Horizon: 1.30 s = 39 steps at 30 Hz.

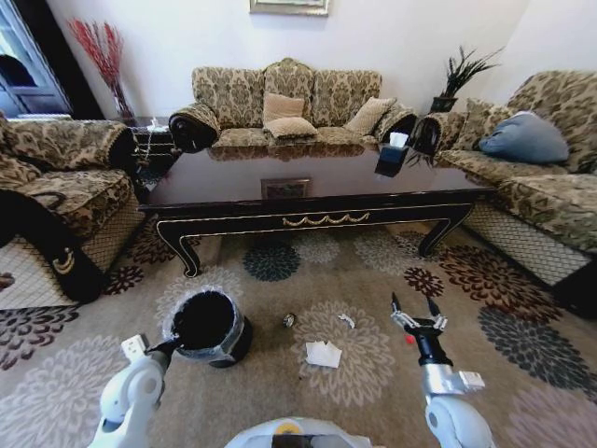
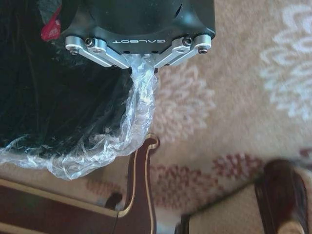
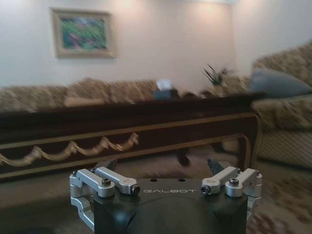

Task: Move to the front of the table and pick up the trash from the floor, then place it into the trash bin.

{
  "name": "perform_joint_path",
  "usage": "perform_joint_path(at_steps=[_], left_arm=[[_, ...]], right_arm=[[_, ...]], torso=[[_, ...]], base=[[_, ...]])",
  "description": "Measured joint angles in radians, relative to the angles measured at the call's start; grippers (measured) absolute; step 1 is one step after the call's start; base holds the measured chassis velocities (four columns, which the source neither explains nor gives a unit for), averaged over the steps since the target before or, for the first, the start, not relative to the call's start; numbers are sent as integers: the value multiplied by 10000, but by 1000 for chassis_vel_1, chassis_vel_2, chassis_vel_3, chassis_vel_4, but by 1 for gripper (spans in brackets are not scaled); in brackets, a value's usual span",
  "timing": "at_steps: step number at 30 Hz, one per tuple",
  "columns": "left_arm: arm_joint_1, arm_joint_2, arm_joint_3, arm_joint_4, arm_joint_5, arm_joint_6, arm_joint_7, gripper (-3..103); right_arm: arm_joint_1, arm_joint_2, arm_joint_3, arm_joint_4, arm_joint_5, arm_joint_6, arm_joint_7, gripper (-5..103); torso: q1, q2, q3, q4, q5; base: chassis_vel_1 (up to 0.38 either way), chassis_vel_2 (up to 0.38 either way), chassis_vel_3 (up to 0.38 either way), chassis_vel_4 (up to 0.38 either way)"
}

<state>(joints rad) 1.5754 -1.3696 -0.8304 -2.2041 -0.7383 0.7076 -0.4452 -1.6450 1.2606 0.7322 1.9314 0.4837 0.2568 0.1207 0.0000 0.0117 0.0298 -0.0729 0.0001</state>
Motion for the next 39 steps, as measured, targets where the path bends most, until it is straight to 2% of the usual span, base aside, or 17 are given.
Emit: perform_joint_path(at_steps=[2,6,7,10,11,14,17,20,23,25,29,35,39], left_arm=[[156,-39,-34,-224,132,-42,59,2],[739,-280,-114,-970,563,-144,156,2],[739,-280,-114,-970,563,-144,156,2],[1107,-431,-145,-1302,755,-243,170,2],[1107,-431,-145,-1302,755,-243,170,2],[1430,-535,-186,-1515,868,-303,193,2],[1572,-577,-203,-1611,931,-338,216,2],[1794,-672,-214,-1807,1086,-404,249,2],[1850,-707,-223,-1882,1128,-408,249,2],[1975,-739,-296,-1994,1139,-418,250,2],[2160,-752,-379,-2065,1142,-477,249,2],[2187,-818,-345,-2048,1276,-577,264,2],[2146,-869,-296,-2006,1314,-584,295,2]], right_arm=[[103,-89,-69,-109,145,-210,272,100],[644,-532,-493,-564,1257,-1082,1157,100],[644,-532,-493,-564,1257,-1082,1157,100],[1316,-912,-820,-1025,2290,-1704,1676,100],[1316,-912,-820,-1025,2290,-1704,1676,100],[2146,-1429,-1174,-1747,3422,-2263,2332,100],[2595,-1648,-1351,-2312,3905,-2387,2640,100],[3821,-1985,-1723,-4243,4622,-2424,3198,100],[4366,-2079,-1896,-5108,4830,-2308,3211,100],[5147,-2271,-2150,-6425,5193,-1854,2685,100],[5956,-2438,-2533,-7952,5234,-1609,2327,100],[7169,-2474,-3263,-10290,4669,-1529,2139,100],[7833,-2264,-3579,-11580,4387,-1160,1770,100]], torso=[[0,0,0,0,1],[0,0,0,1,1],[0,0,0,1,1],[0,0,0,0,1],[0,0,0,0,1],[0,0,0,3,-3],[0,0,0,3,-1],[0,0,0,1,0],[0,0,1,0,3],[0,0,1,2,-3],[0,0,1,0,3],[0,0,1,0,0],[0,0,1,-1,0]], base=[[0,0,0,0],[0,0,0,0],[0,0,0,0],[0,0,0,0],[0,0,0,0],[0,0,0,0],[0,0,0,0],[0,0,0,0],[0,0,0,0],[0,0,0,0],[0,0,0,0],[0,0,0,0],[0,0,0,0]])
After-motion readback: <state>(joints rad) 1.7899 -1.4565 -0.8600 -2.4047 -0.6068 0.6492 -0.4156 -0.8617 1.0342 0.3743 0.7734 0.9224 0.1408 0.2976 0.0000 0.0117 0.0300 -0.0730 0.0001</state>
